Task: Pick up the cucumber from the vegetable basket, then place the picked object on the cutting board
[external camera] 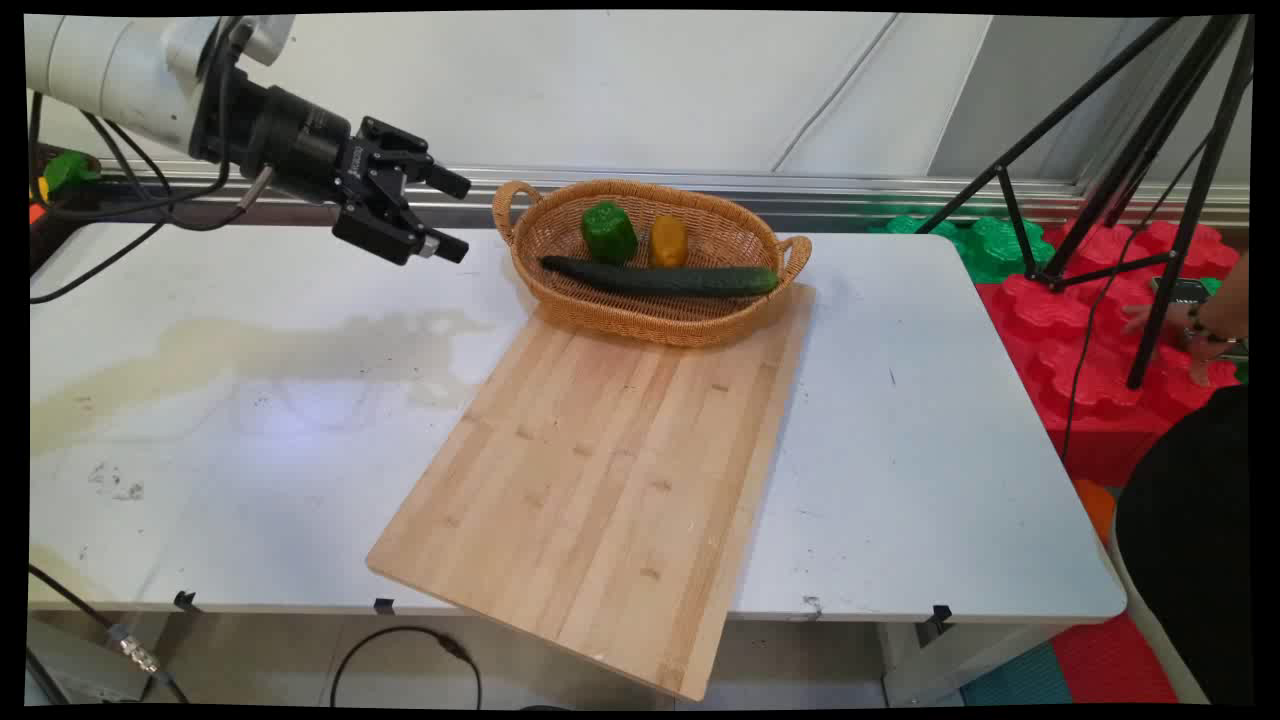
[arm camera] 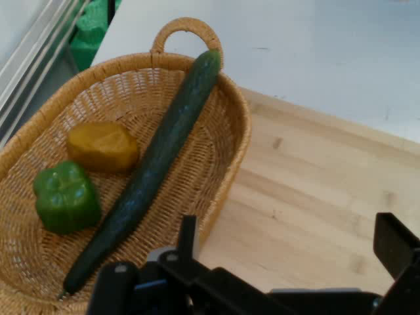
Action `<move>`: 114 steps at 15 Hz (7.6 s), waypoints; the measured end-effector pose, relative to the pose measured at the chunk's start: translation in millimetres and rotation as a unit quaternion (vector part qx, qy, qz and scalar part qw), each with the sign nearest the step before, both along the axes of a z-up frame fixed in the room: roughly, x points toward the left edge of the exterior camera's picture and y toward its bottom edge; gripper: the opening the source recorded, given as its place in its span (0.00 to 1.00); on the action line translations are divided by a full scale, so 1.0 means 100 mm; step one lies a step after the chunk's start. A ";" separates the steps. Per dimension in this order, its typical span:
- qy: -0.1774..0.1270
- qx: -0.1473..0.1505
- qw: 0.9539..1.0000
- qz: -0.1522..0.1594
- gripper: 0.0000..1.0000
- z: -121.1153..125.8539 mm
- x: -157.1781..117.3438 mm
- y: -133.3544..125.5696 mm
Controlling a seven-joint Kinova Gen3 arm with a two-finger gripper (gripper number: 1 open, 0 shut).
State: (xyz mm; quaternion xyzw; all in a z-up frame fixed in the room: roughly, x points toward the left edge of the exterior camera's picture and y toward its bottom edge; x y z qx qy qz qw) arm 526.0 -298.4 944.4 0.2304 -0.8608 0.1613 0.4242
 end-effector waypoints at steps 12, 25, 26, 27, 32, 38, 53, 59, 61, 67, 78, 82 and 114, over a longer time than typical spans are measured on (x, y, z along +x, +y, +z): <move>-0.053 -0.014 0.998 -0.009 1.00 -0.21 -0.45 -0.85; -0.116 -0.005 0.991 -0.069 1.00 -0.75 -1.22 -1.79; -0.119 -0.005 0.990 -0.073 1.00 -0.78 -1.26 -1.82; -0.123 -0.005 0.989 -0.078 1.00 -0.82 -1.31 -1.88; -0.139 -0.010 0.985 -0.099 1.00 -0.97 -1.52 -2.10; -0.151 -0.018 0.980 -0.127 1.00 -1.13 -1.74 -2.32; -0.166 -0.032 0.973 -0.156 0.00 -1.26 -1.90 -2.54; -0.164 -0.036 0.973 -0.158 0.00 -1.22 -1.88 -2.52; -0.159 -0.038 0.974 -0.157 0.00 -1.18 -1.84 -2.49; -0.144 -0.052 0.977 -0.152 0.00 -0.96 -1.64 -2.34; -0.082 -0.079 0.985 -0.130 0.00 -0.30 -1.25 -1.93; -0.064 -0.072 0.987 -0.128 0.00 -0.08 -1.09 -1.66; -0.087 0.086 0.985 -0.122 0.00 -0.85 -1.74 -0.17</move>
